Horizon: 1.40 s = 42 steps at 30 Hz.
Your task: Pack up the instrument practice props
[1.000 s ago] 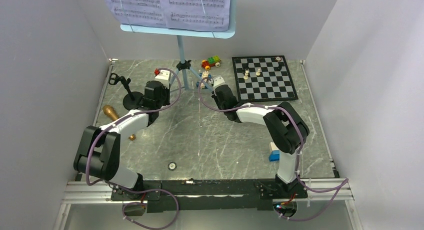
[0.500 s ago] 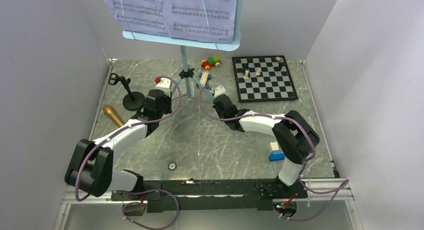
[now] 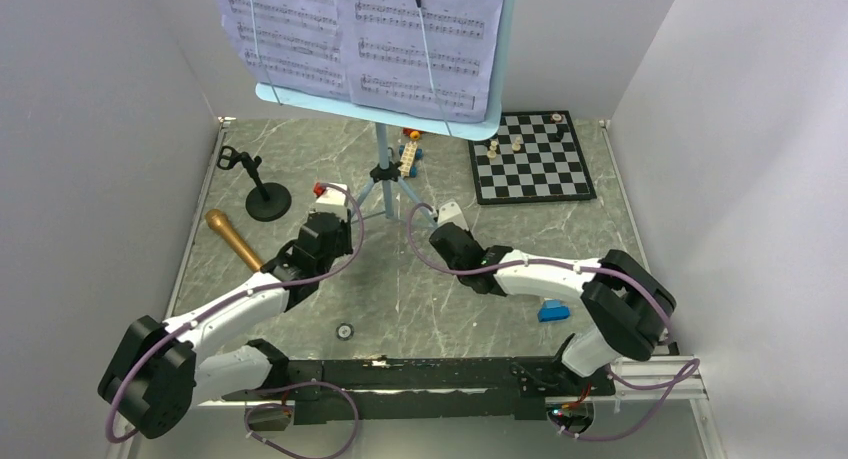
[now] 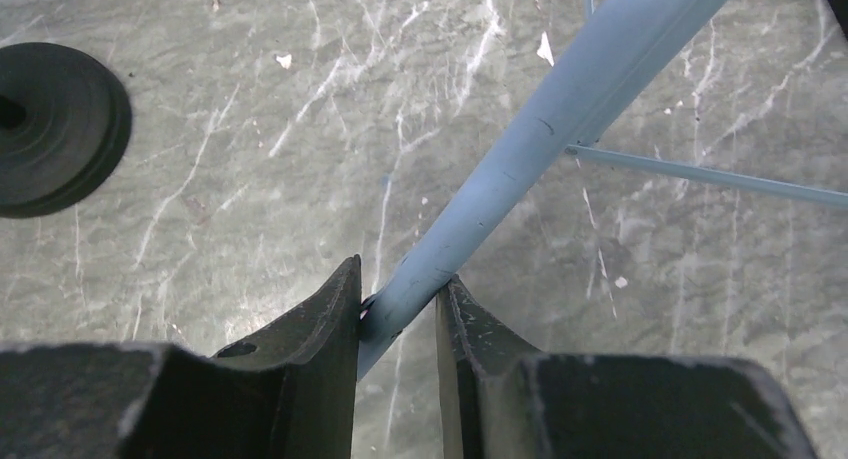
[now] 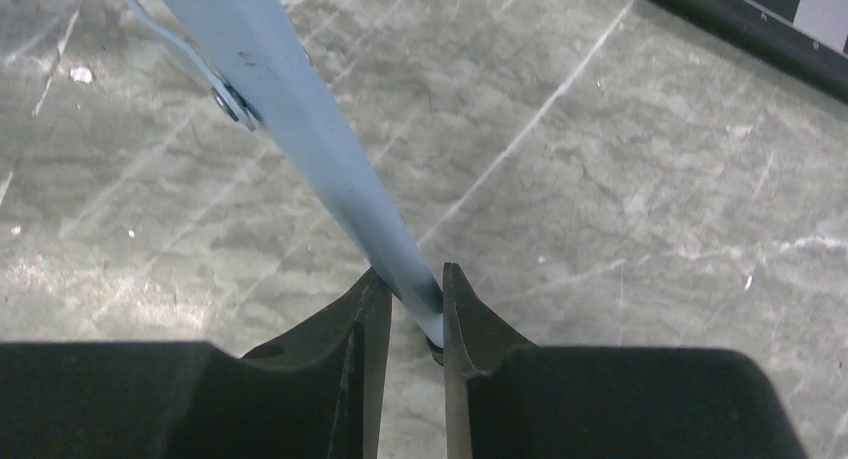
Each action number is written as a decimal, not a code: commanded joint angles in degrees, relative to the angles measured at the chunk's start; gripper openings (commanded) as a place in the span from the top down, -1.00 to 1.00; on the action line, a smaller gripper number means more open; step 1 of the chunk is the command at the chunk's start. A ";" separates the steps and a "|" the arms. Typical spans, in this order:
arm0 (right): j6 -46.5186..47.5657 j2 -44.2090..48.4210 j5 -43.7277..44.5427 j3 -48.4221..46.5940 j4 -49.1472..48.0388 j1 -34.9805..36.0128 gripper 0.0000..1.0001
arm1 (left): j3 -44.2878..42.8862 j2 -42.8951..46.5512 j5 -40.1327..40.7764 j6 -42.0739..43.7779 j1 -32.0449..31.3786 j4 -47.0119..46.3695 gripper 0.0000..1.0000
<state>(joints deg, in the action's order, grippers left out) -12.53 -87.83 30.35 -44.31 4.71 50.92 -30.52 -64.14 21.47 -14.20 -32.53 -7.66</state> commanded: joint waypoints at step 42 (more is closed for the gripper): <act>-12.52 10.61 -0.46 7.82 4.25 5.23 1.00 | 4.44 5.69 12.89 -16.13 -21.61 11.52 1.00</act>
<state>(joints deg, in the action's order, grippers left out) -21.91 -74.13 35.09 -35.22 17.26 56.73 -28.53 -59.44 37.80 -23.53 -52.77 -0.97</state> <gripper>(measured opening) 0.255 0.319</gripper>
